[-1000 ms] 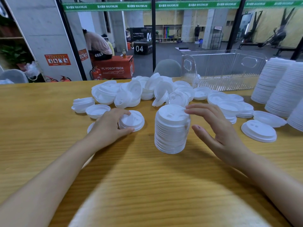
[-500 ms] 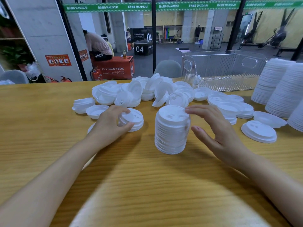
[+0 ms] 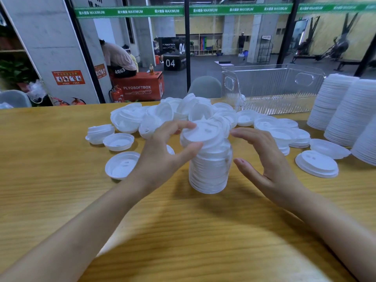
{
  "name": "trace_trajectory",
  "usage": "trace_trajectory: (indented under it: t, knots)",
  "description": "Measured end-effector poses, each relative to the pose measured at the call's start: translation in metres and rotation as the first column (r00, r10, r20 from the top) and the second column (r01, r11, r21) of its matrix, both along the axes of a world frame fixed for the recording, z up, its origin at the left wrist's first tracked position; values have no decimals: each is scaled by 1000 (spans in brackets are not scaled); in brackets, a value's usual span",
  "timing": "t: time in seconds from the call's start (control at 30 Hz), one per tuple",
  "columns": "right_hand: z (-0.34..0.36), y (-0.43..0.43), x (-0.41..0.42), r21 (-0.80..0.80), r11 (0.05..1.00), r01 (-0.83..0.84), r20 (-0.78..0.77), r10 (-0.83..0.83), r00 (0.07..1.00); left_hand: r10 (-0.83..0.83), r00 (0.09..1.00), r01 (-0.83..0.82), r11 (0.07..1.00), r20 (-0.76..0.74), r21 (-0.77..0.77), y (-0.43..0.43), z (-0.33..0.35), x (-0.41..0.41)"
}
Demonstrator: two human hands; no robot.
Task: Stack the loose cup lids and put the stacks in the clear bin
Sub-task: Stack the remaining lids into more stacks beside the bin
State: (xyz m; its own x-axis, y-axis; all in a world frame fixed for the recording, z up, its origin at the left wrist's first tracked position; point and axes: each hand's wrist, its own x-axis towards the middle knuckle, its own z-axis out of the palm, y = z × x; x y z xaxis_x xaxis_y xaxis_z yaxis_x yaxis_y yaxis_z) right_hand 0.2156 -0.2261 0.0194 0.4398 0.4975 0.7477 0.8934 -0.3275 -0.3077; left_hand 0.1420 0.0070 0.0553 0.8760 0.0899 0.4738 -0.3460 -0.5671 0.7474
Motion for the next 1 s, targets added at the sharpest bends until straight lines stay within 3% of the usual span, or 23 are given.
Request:
trace_trajectory:
  t: [0.27,0.77,1.0]
  knots:
    - [0,1,-1,-19,1000,-10,15,10,1000,-65,995,66,998,-80,11,-9,-1,-3]
    - [0,1,-1,-44,999,10,21,-9,1000,-109,992,115,988,-63,107,-7,-4,0]
    - [2,1,-3,-59,998,-25,68,30,997,-116,963,30,943,243,330,1,-13,-5]
